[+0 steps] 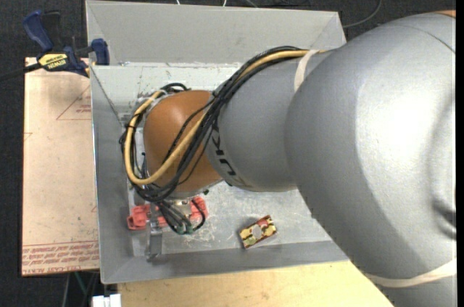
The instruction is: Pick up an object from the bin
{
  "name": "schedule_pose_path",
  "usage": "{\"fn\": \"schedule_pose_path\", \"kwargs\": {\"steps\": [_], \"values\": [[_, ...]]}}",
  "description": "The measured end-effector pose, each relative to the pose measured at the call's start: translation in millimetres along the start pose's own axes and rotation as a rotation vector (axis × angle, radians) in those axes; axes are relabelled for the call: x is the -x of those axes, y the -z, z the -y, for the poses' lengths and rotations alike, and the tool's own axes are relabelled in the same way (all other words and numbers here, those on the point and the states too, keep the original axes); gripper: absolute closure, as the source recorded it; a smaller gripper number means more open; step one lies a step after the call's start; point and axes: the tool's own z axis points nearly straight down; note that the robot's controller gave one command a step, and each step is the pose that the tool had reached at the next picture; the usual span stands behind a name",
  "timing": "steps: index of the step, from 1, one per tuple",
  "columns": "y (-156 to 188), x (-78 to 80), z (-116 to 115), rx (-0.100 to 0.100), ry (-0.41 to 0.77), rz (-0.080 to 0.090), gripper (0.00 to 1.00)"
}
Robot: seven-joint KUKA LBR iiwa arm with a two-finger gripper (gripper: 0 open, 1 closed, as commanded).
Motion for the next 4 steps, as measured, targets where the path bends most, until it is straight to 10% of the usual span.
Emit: {"fn": "schedule_pose_path", "kwargs": {"steps": [1,2,4], "values": [[-29.5,20.1,47.6,0.002,-0.342,0.017,0.00],[-28.8,-12.8,16.6,0.003,-0.221,0.003,1.00],[-16.9,-14.3,17.3,0.001,-0.222,-0.001,1.00]]}}
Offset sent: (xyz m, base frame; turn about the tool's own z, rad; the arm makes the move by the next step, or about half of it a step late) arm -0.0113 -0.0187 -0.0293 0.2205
